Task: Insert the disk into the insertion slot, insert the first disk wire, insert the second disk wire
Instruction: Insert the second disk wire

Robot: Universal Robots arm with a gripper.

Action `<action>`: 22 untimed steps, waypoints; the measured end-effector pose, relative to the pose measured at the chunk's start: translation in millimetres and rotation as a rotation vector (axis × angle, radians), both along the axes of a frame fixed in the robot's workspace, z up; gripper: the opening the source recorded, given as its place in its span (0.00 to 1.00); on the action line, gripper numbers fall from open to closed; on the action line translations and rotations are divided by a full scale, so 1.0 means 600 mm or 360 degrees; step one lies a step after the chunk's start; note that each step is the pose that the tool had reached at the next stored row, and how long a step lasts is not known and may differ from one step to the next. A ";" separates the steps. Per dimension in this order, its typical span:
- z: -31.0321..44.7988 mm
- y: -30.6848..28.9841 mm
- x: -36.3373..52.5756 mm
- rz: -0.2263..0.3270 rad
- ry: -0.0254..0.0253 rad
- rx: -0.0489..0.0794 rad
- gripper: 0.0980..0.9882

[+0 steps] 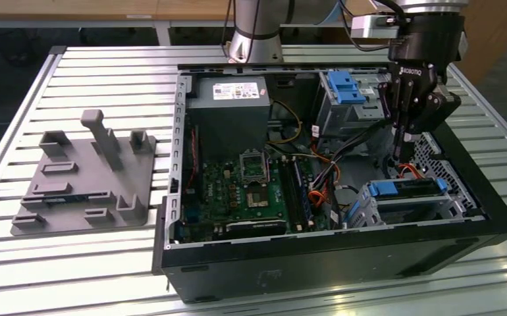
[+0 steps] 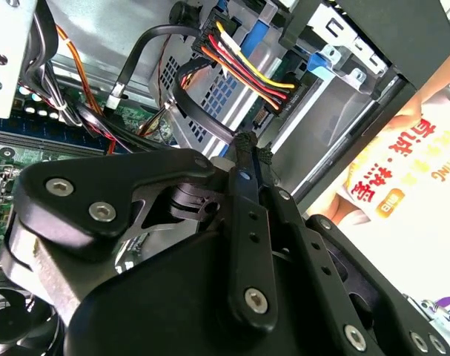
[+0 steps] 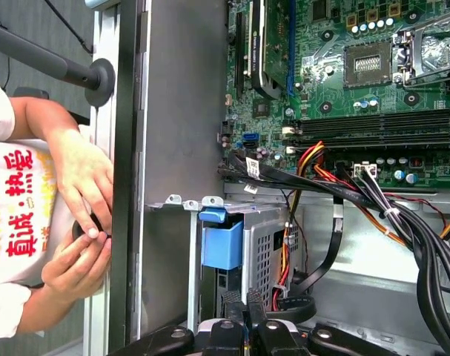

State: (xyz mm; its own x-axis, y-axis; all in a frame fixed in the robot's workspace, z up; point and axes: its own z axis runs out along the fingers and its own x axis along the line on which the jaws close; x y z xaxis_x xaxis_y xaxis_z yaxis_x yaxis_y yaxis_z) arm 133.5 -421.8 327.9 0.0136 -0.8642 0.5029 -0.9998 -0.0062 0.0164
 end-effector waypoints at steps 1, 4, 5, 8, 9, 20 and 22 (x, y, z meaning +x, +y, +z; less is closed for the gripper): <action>0.000 0.0000 0.000 0.0000 0.00000 0.0000 0.05; 0.000 0.0001 0.000 0.0000 0.00000 0.0000 0.05; 0.000 -0.0002 0.001 0.0001 0.00001 0.0002 0.05; 0.000 -0.0028 0.004 0.0001 0.00003 0.0023 0.05; 0.001 -0.0039 0.006 0.0001 0.00004 0.0032 0.05; 0.003 -0.0253 0.011 -0.0001 0.00022 0.0119 0.05; 0.003 -0.0286 0.011 -0.0001 0.00022 0.0163 0.05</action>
